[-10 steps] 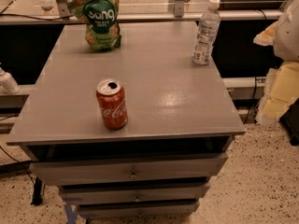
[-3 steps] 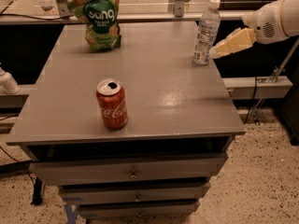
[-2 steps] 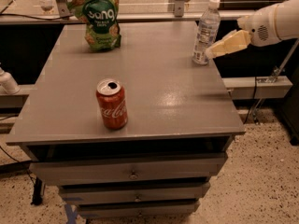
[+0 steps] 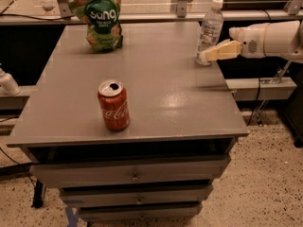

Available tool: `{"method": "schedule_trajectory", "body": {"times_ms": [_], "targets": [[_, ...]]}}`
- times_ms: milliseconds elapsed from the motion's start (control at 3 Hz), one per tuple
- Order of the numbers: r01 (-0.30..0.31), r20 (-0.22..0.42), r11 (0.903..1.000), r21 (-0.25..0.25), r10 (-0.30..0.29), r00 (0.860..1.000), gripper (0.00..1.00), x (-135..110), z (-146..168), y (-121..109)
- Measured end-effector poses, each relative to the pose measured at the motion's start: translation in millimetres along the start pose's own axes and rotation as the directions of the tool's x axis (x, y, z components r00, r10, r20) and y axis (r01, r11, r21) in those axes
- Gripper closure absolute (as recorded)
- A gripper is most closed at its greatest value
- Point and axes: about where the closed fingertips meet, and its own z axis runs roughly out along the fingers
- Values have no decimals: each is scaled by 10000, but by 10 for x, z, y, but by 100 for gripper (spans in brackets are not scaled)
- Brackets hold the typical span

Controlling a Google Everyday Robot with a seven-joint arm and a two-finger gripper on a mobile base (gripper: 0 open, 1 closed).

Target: Move blue plastic bottle near green rice chip bag

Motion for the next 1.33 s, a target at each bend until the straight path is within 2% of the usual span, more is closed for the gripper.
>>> {"method": "schedule_trajectory", "body": {"times_ms": [333,667,1333], "targets": [[-136,751,9998,-163,148,9971,0,99,197,-83],[-181,1384,9997,-133,198,9902,17,101,353,-228],[-94,2168,10000,35,84,9762,64,1,454,-467]]}}
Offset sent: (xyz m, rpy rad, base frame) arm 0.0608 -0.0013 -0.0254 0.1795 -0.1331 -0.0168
